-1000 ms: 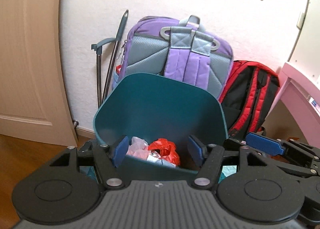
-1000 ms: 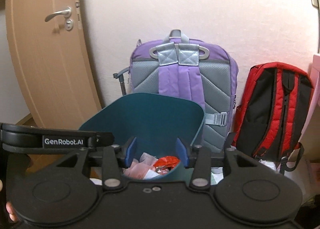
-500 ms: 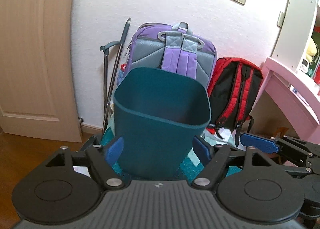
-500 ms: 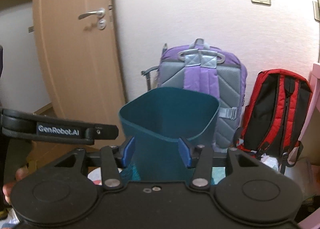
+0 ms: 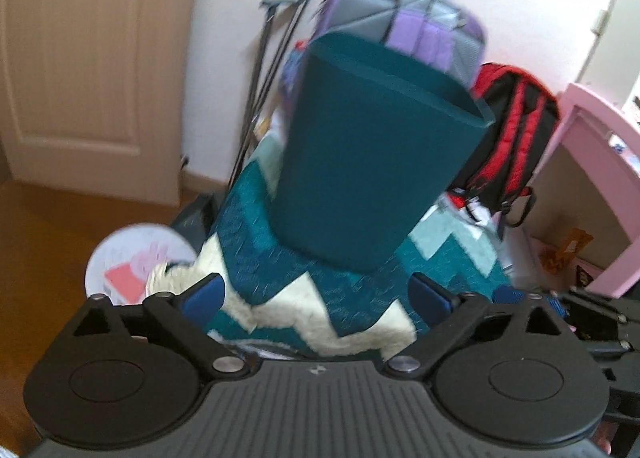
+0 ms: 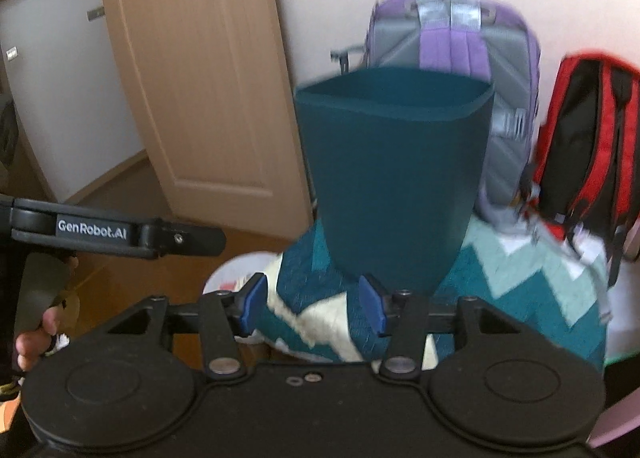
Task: Collect trash
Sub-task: 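Withdraw both tools from the bin and lower them to the floor trash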
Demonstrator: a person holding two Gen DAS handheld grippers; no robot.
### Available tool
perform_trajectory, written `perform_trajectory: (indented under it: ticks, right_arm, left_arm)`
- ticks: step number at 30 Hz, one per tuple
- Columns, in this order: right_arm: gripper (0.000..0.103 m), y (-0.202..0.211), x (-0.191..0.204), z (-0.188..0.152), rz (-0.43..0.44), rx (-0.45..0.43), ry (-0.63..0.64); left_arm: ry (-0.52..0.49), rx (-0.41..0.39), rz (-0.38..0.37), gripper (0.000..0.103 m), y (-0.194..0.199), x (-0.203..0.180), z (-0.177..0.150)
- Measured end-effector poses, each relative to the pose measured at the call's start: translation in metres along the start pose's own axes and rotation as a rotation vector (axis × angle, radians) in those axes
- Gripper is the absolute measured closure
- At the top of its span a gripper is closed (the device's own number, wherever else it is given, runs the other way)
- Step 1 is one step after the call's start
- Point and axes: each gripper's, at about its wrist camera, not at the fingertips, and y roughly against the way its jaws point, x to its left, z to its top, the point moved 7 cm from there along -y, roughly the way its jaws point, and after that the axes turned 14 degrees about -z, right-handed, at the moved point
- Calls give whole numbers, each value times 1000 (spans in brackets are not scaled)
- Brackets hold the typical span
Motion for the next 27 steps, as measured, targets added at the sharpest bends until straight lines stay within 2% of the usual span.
perform_trajectory:
  ticks: [4,12,19,24,27]
  right_arm:
    - [52,-33,2,-42,19,79,-26]
    - [52,-116,8,-138,3,269,-46]
    - [52,-186,8,-214,-8,425,-67]
    - [52,-242,7,-253,-31,505,7]
    - [52,-271,7,-270,-3,531,13]
  left_arm:
    - [82,62,31,4,-30,42,-29]
    - [286,218,187,4,-96,138,-107]
    - [497,373,292,4,-163,185,-192]
    - [510,493,331,4,-216,204,-231]
    - [503,544,343,4,-242,218,-251]
